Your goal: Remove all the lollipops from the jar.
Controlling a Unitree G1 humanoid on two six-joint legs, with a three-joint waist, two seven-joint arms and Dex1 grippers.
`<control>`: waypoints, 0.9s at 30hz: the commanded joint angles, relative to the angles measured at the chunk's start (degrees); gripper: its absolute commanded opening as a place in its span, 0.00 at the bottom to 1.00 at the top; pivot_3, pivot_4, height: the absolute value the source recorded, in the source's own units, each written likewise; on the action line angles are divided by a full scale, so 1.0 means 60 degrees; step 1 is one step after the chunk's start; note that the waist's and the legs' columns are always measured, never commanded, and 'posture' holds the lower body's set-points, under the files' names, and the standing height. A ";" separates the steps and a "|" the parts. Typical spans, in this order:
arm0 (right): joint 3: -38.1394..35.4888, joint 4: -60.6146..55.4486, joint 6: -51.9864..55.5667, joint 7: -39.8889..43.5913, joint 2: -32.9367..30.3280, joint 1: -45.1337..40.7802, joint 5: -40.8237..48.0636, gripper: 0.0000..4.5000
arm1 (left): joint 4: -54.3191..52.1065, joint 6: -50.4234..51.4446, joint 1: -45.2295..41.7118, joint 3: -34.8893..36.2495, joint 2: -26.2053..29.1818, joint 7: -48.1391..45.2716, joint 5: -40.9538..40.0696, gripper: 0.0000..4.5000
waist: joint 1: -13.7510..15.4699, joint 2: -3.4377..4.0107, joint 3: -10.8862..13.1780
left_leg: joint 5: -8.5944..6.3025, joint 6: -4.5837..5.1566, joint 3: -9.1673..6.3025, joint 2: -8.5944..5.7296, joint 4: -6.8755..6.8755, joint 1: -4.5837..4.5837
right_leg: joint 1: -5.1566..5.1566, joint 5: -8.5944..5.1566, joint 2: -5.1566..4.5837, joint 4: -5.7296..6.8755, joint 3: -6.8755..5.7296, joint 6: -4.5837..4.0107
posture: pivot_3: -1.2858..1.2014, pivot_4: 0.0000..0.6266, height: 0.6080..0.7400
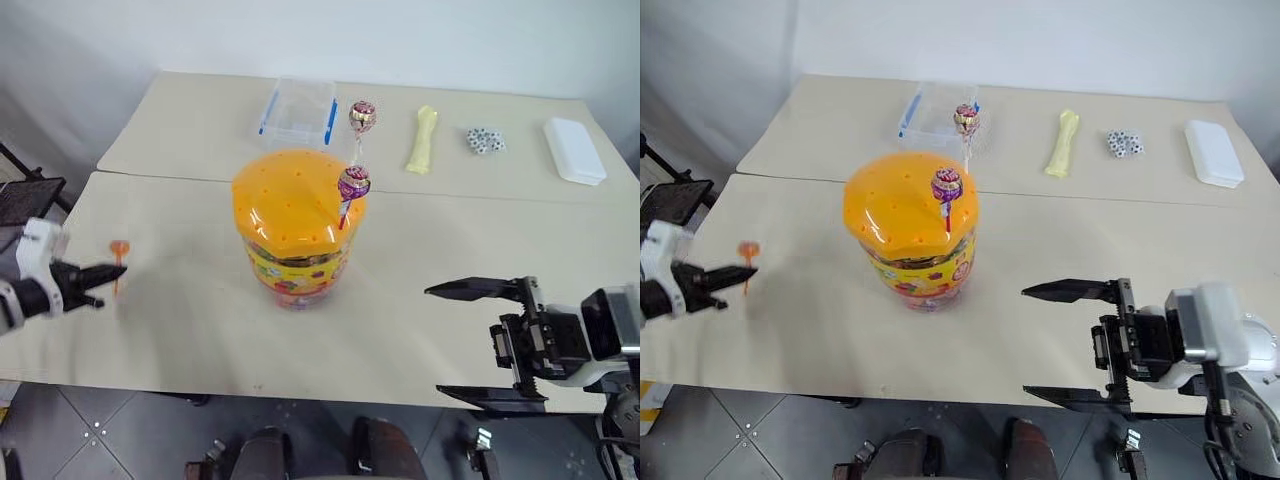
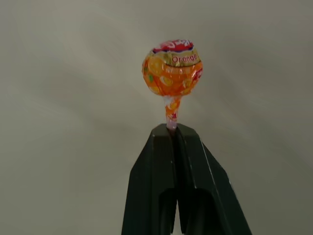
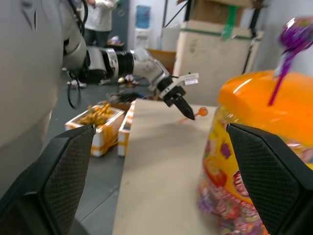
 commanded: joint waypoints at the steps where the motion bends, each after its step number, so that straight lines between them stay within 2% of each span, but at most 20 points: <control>1: -0.0002 0.0140 -0.0179 0.0179 0.0049 0.0103 -0.0271 1.00 | -0.1472 0.0831 0.0855 0.0793 0.0250 0.0170 -0.0218 0.05 | -0.0008 0.0003 0.0001 | 0.0000 0.0000 -0.0002 -0.0001 0.0000 0.0001 | 0.0000 0.0000 -0.0003 0.0000 0.0004 0.0000 | 0.52 0.24 1.00; 3: 0.0041 0.0317 -0.0221 0.0158 0.0161 0.0125 -0.0401 1.00 | -0.2038 0.0898 0.1351 0.1007 0.0257 0.0102 -0.0182 0.14 | -0.0043 0.0006 0.0002 | 0.0000 0.0000 -0.0021 0.0004 -0.0001 0.0013 | -0.0001 -0.0001 -0.0003 0.0001 0.0015 -0.0002 | 0.52 0.24 1.00; 7: 0.0005 0.0490 -0.0276 -0.0057 0.0538 -0.0053 -0.0349 1.00 | -0.2403 0.0657 0.1905 0.1102 0.0355 -0.0376 -0.0132 0.40 | -0.0050 0.0009 0.0003 | 0.0000 -0.0003 -0.0025 0.0010 -0.0002 0.0022 | -0.0005 -0.0006 0.0002 0.0012 0.0020 -0.0012 | 0.52 0.24 1.00; 10: 0.0023 0.0642 -0.0038 -0.0923 0.0966 -0.0844 -0.0036 1.00 | -0.2230 -0.0437 0.2534 0.1443 0.0759 -0.1754 -0.0038 0.61 | -0.0126 0.0011 0.0004 | -0.0005 -0.0012 -0.0009 0.0014 -0.0008 0.0025 | -0.0022 -0.0010 0.0001 0.0019 0.0024 -0.0019 | 0.52 0.24 1.00; 12: -0.0018 0.0516 0.0595 -0.1952 0.1018 -0.1421 0.0535 1.00 | -0.1589 -0.1332 0.2240 0.1848 0.0769 -0.2098 -0.0054 0.74 | -0.0151 0.0021 0.0010 | -0.0006 -0.0013 -0.0002 0.0014 -0.0011 0.0026 | -0.0028 -0.0014 0.0000 0.0022 0.0022 -0.0027 | 0.52 0.24 1.00; 15: 0.0356 0.0536 0.1632 -0.3419 0.0809 -0.2339 0.0435 1.00 | -0.1421 -0.2092 0.1508 0.2715 0.0149 -0.3226 -0.1277 0.74 | -0.0169 0.0023 0.0011 | -0.0008 -0.0020 0.0007 0.0026 -0.0009 0.0024 | -0.0036 -0.0026 0.0002 0.0041 0.0011 -0.0049 | 0.52 0.24 1.00; 18: 0.0742 0.0684 0.2190 -0.4042 0.0942 -0.3072 0.0485 1.00 | -0.1737 -0.2489 0.0710 0.3029 -0.0601 -0.3259 -0.2042 0.74 | -0.0133 0.0027 0.0009 | -0.0011 -0.0025 0.0018 0.0029 -0.0009 0.0023 | -0.0039 -0.0027 -0.0003 0.0047 -0.0002 -0.0051 | 0.52 0.24 1.00; 21: 0.1696 0.1022 0.2382 -0.4618 0.1513 -0.4135 -0.0229 1.00 | -0.2973 -0.1637 0.0352 0.3052 -0.1521 -0.2901 -0.3497 0.87 | -0.0205 0.0026 0.0009 | -0.0011 -0.0025 0.0047 0.0026 -0.0005 0.0020 | -0.0039 -0.0026 -0.0004 0.0052 -0.0003 -0.0050 | 0.52 0.24 1.00; 23: 0.2289 0.1262 0.2373 -0.4732 0.1807 -0.4751 -0.0857 1.00 | -0.3743 -0.1161 0.0294 0.3012 -0.2020 -0.2537 -0.4284 0.99 | -0.0290 0.0024 0.0008 | -0.0011 -0.0025 0.0059 0.0026 -0.0001 0.0017 | -0.0040 -0.0026 -0.0004 0.0059 -0.0004 -0.0048 | 0.52 0.24 1.00; 27: 0.2903 0.1735 0.2795 -0.5335 0.2456 -0.5979 -0.1277 1.00 | -0.4628 -0.0617 0.0275 0.2863 -0.2350 -0.1970 -0.5067 0.99 | -0.0397 0.0025 0.0008 | -0.0011 -0.0025 0.0037 0.0028 -0.0002 0.0018 | -0.0044 -0.0026 -0.0002 0.0062 -0.0003 -0.0048 | 0.52 0.24 1.00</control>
